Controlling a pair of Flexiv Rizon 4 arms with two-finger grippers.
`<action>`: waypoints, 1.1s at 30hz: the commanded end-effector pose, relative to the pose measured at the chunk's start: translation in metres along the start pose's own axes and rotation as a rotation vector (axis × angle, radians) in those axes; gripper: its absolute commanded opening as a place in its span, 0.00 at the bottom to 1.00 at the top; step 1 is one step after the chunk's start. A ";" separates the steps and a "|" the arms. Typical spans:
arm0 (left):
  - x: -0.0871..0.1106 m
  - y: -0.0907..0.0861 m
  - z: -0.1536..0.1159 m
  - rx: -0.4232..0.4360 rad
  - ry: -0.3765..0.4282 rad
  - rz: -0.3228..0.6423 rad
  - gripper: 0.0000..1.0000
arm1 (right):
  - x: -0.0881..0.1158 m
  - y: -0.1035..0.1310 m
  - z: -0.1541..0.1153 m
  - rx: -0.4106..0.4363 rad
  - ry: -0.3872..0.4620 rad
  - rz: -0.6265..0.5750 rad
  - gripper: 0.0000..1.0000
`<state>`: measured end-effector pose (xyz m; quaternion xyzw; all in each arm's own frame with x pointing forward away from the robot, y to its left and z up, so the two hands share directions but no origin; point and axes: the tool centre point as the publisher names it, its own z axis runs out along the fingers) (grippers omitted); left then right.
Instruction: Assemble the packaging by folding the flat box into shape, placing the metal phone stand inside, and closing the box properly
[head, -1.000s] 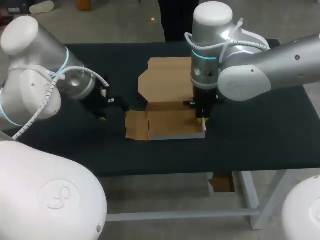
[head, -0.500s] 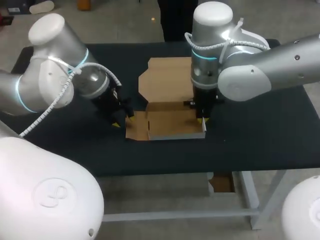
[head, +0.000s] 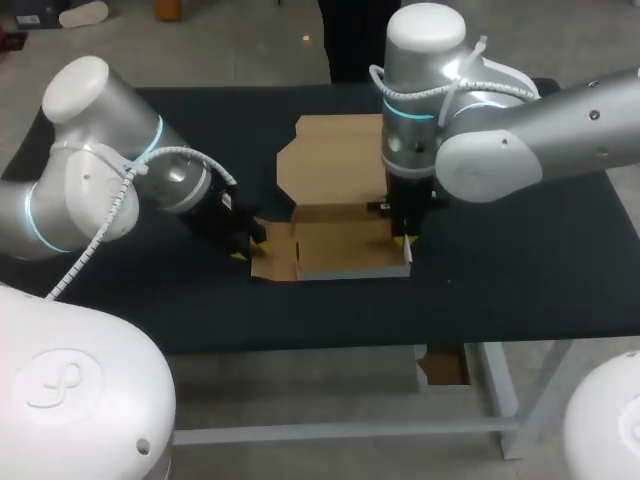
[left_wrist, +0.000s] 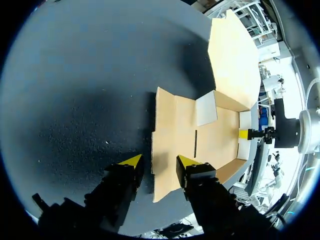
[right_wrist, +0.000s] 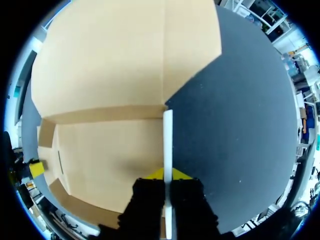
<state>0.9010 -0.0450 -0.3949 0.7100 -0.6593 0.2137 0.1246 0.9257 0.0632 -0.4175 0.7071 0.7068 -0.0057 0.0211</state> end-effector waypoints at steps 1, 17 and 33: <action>-0.008 -0.001 0.008 -0.003 0.101 0.010 0.42 | 0.000 0.001 -0.001 0.004 -0.001 -0.001 0.00; 0.008 -0.011 0.017 -0.016 0.190 0.024 0.10 | 0.000 0.001 -0.001 0.004 -0.001 -0.001 0.00; 0.048 -0.010 0.008 0.038 -0.053 0.004 0.00 | 0.000 0.001 -0.001 0.004 -0.001 -0.001 0.00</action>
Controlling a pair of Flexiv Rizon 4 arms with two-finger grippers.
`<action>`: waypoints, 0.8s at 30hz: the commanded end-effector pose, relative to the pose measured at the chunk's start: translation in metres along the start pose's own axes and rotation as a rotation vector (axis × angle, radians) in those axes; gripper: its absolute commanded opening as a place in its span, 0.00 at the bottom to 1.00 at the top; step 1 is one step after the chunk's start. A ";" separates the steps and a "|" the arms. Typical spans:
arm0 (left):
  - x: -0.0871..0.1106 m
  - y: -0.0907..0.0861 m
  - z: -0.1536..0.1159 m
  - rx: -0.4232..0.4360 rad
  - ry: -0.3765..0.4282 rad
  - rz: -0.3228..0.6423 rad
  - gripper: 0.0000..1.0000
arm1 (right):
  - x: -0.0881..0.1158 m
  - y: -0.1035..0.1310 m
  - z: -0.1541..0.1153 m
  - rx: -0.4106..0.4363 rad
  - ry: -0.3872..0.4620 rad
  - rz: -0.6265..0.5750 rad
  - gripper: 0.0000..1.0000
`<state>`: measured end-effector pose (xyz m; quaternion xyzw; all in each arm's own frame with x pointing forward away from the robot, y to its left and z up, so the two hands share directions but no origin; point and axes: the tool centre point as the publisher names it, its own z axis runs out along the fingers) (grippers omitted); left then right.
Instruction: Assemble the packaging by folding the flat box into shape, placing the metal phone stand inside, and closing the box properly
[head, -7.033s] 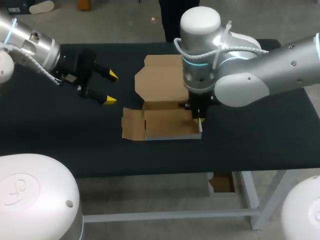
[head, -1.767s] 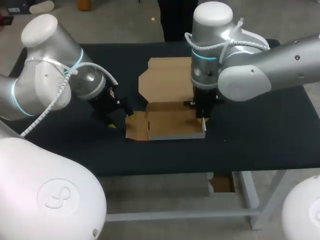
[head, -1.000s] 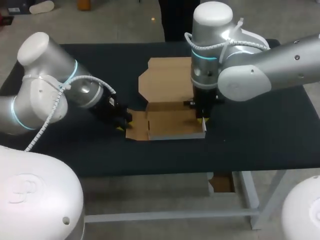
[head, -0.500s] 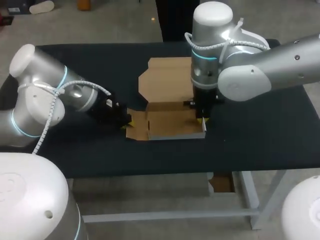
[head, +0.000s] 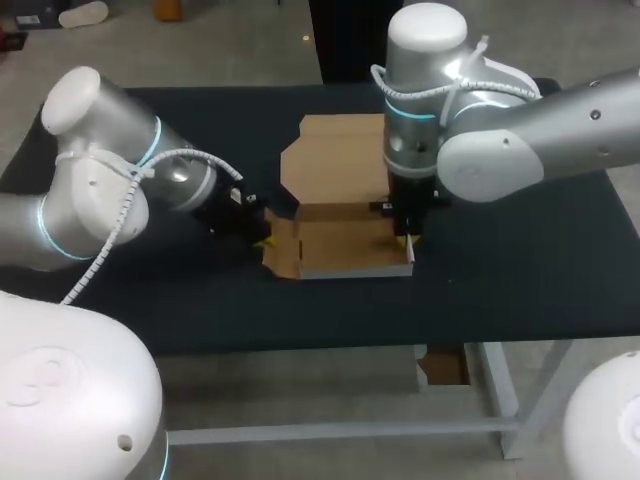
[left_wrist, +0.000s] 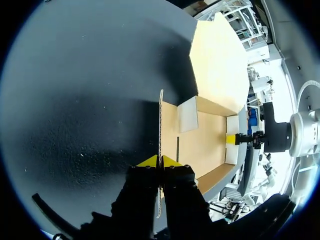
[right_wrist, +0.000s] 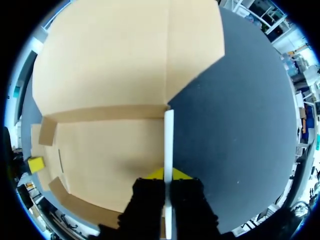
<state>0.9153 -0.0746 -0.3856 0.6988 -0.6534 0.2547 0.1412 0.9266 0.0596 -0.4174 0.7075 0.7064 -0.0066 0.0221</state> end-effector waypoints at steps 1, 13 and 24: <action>0.018 0.002 0.001 0.007 -0.151 -0.007 0.00 | 0.004 0.000 -0.001 0.004 0.001 -0.002 0.00; 0.035 0.004 -0.003 0.002 -0.220 -0.005 0.00 | 0.004 0.000 -0.001 0.004 0.001 -0.002 0.00; 0.050 0.005 -0.004 -0.007 -0.258 0.026 0.23 | 0.004 0.000 -0.001 0.004 0.001 -0.002 0.00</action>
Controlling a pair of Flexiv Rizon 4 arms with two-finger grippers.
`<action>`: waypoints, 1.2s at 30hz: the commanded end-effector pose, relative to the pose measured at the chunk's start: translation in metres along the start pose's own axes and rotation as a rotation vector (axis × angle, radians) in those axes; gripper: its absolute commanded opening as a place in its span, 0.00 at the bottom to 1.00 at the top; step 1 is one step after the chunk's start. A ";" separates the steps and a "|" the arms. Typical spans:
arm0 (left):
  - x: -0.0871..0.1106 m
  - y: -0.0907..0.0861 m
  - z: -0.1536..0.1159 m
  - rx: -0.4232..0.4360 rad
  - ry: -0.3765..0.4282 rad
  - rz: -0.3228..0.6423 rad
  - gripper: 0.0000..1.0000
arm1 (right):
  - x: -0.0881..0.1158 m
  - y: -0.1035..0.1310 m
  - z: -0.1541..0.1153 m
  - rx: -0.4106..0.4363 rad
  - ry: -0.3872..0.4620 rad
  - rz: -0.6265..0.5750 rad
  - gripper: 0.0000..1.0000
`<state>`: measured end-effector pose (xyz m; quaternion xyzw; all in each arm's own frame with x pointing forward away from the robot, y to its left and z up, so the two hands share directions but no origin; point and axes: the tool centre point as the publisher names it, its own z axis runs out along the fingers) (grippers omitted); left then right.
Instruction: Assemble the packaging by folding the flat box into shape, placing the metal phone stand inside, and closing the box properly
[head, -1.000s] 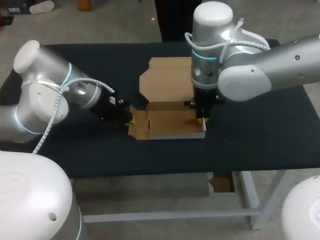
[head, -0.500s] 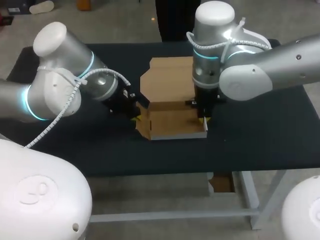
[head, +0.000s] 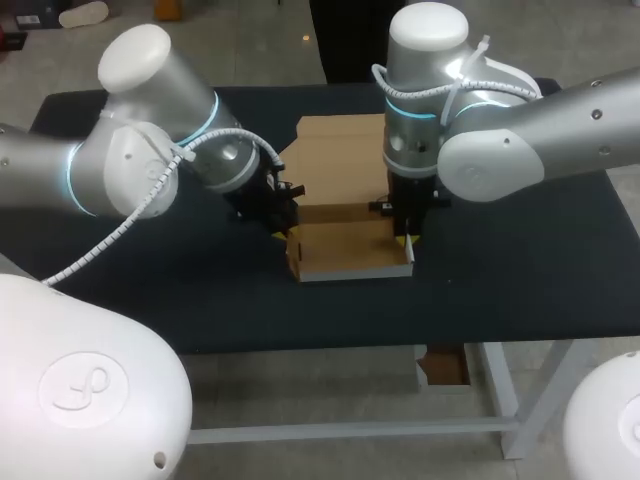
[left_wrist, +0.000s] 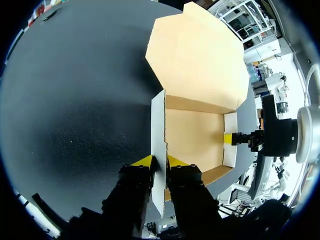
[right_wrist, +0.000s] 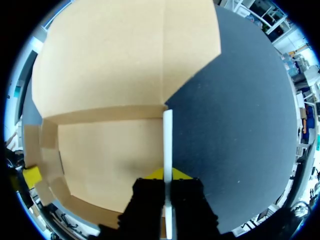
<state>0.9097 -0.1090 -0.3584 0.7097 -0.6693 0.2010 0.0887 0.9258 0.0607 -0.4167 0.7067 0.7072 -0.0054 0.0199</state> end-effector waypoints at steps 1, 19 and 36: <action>0.008 -0.001 0.000 -0.006 -0.105 0.007 0.25 | 0.003 0.000 0.000 0.003 -0.003 0.000 0.00; -0.005 0.006 -0.024 -0.030 -0.035 0.058 0.37 | 0.003 0.000 0.000 0.003 -0.003 0.000 0.00; -0.068 0.009 -0.039 -0.018 0.079 0.040 0.29 | 0.003 0.000 0.000 0.003 -0.003 0.000 0.00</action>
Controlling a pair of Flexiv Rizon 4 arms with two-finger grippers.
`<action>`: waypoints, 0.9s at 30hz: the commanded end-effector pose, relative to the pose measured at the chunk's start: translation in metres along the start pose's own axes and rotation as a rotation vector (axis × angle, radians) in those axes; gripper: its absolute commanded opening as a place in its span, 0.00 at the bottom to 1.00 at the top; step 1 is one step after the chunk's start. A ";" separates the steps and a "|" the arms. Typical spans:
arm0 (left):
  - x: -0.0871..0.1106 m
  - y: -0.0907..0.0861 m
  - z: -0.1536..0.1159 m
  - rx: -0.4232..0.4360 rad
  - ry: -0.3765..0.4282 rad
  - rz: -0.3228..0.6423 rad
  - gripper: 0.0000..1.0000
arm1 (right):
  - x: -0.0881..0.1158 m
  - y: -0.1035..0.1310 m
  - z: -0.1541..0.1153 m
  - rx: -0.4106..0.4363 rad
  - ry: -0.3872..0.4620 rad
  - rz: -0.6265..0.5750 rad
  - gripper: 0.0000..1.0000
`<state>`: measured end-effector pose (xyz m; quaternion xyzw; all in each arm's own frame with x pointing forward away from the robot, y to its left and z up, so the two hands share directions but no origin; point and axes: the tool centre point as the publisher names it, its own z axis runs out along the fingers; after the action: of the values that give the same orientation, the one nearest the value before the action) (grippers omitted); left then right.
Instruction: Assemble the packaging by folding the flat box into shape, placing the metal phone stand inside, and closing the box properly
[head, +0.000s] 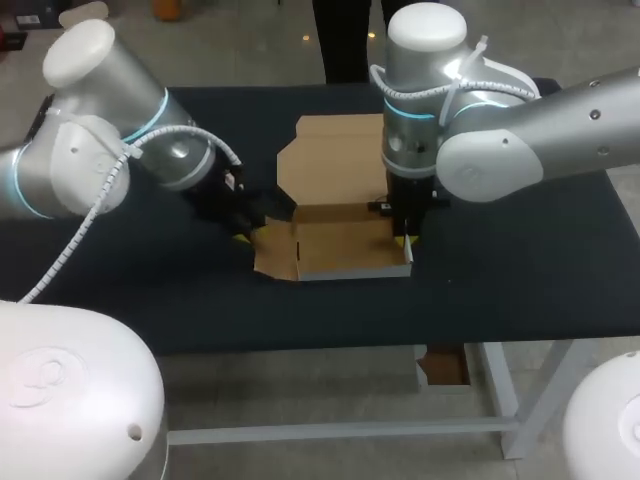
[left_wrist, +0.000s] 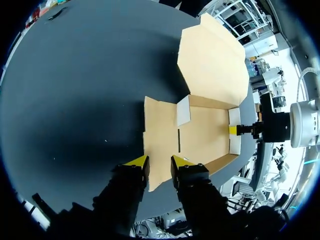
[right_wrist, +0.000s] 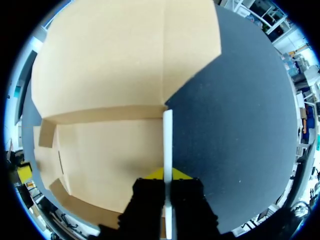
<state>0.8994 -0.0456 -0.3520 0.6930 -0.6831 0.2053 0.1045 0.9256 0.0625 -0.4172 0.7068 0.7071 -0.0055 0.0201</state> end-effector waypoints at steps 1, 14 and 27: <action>-0.014 0.007 -0.008 0.010 0.049 0.005 0.29 | 0.001 0.001 -0.001 0.003 -0.003 0.000 0.00; -0.046 0.011 -0.008 0.022 0.107 0.023 0.00 | 0.001 0.001 -0.001 0.003 -0.003 0.000 0.00; -0.063 0.007 0.015 0.031 0.195 0.059 0.00 | 0.001 0.001 -0.001 0.003 -0.003 0.000 0.00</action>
<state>0.8918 0.0050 -0.3839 0.6570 -0.6878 0.2740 0.1424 0.9256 0.0625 -0.4172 0.7068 0.7071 -0.0056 0.0202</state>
